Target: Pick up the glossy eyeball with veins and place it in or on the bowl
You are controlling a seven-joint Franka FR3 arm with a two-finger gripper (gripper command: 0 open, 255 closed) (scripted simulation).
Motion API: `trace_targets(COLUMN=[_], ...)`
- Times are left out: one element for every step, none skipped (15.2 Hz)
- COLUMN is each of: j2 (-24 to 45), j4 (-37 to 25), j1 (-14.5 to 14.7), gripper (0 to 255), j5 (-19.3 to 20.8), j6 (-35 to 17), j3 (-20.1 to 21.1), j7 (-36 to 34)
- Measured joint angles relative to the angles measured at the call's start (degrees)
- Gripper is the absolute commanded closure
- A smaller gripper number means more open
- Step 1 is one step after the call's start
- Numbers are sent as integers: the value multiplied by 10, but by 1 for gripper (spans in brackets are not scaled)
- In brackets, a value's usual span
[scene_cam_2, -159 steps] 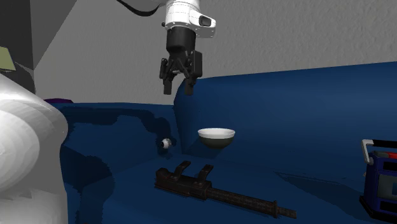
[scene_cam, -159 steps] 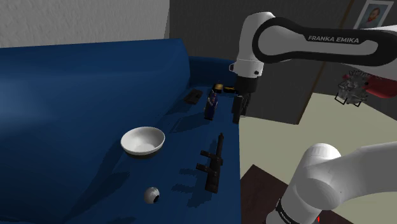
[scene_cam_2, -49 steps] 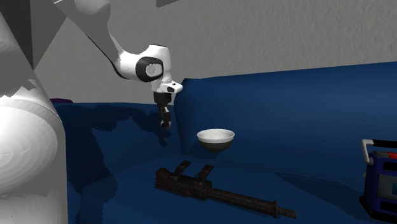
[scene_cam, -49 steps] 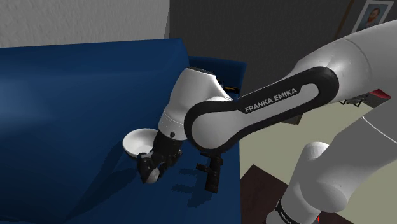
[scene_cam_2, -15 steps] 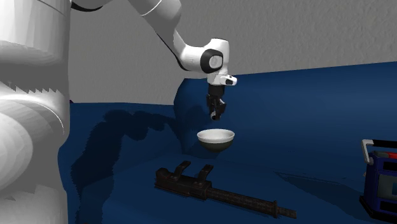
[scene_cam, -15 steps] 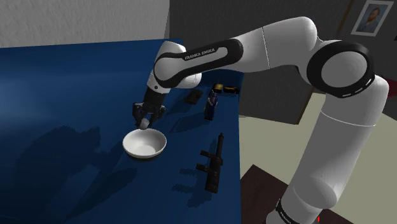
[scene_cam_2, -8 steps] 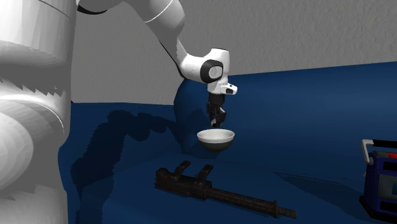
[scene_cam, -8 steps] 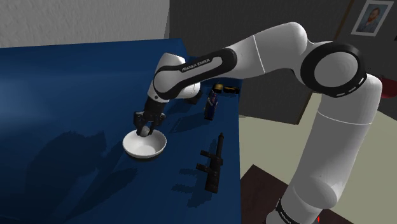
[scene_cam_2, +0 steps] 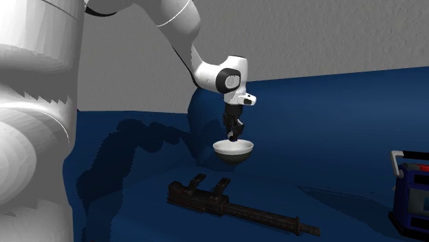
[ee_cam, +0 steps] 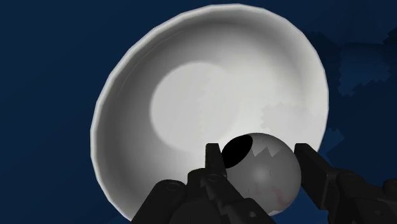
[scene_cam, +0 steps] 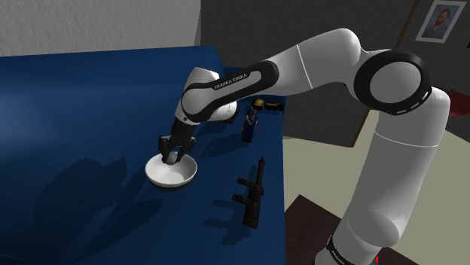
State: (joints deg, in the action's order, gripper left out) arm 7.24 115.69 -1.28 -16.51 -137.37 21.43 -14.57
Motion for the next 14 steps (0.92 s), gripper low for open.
trace_targets(j2=[0, 0, 0, 0, 0, 0, 0, 0, -7, -17, -29, -42, -45, -47], j4=[0, 0, 0, 0, 0, 0, 0, 0, -2, -4, -6, -4, -10, -12], j1=[0, 0, 0, 0, 0, 0, 0, 0, -1, -4, -8, -11, -11, -12], gripper=[255, 0, 0, 0, 0, 0, 0, 0, 0, 0, 0, 0, 0, 0], j5=[0, 0, 0, 0, 0, 0, 0, 0, -2, -5, -8, -13, -12, -12], j6=[0, 0, 0, 0, 0, 0, 0, 0, 9, 21, 36, 46, 55, 59], j3=[0, 0, 0, 0, 0, 0, 0, 0, 0, -2, -3, -5, -5, -6], j7=[0, 0, 0, 0, 0, 0, 0, 0, 0, 3, 6, 9, 8, 8])
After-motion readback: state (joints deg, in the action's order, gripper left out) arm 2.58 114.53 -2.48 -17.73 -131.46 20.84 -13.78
